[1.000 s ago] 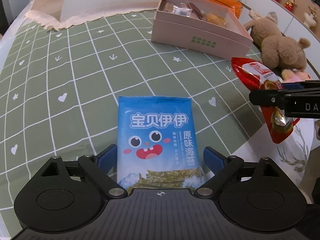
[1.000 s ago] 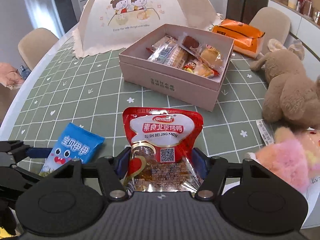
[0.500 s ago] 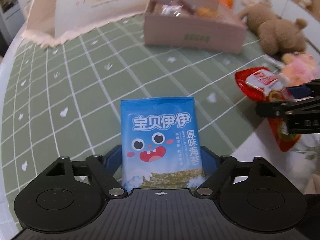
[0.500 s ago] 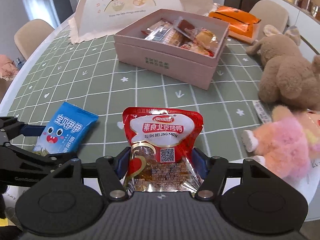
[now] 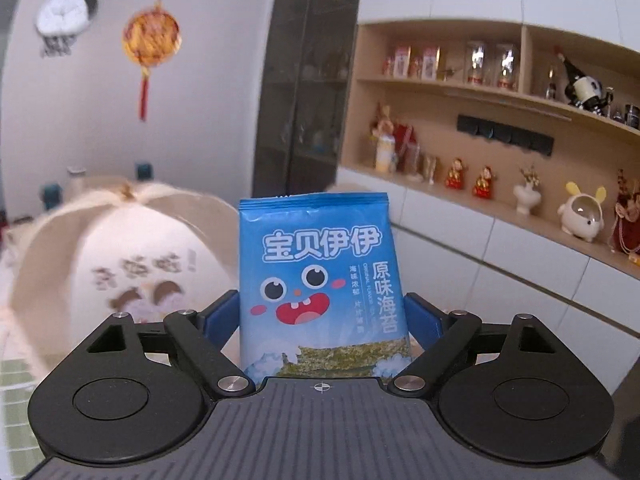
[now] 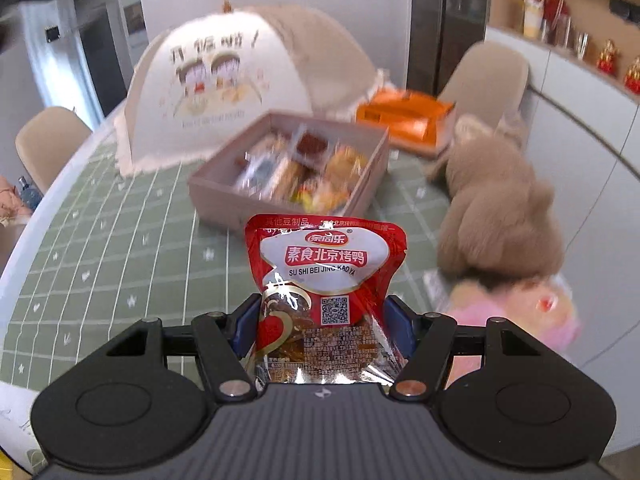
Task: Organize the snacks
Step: 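Carry seaweed bag with left tool while right tool carries duck bag into box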
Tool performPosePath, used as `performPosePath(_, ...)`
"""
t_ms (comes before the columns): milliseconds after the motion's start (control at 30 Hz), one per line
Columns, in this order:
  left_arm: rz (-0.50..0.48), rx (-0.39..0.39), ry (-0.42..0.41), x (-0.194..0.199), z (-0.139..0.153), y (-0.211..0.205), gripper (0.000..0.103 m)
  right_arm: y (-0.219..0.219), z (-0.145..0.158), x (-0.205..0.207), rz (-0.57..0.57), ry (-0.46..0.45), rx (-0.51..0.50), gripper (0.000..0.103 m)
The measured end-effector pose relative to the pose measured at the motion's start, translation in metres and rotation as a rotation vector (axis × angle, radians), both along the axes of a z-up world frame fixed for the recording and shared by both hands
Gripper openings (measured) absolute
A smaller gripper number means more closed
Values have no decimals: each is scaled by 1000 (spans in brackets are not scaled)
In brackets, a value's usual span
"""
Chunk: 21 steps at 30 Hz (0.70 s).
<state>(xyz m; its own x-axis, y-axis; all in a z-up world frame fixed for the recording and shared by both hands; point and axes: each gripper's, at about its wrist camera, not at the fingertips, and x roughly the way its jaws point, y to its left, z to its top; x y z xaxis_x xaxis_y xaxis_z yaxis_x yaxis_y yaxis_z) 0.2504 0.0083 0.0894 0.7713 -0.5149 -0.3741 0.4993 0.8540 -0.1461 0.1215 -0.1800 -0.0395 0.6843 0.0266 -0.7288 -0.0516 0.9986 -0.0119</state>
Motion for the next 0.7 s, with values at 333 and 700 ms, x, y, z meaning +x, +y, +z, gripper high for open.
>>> performPosePath(333, -11, -174, 359, 92, -112, -7, 90, -49, 0, 9, -78, 42, 4, 67)
performPosePath(700, -3, -162, 389, 111, -163, -32, 76, -16, 1, 55, 59, 26, 14, 67)
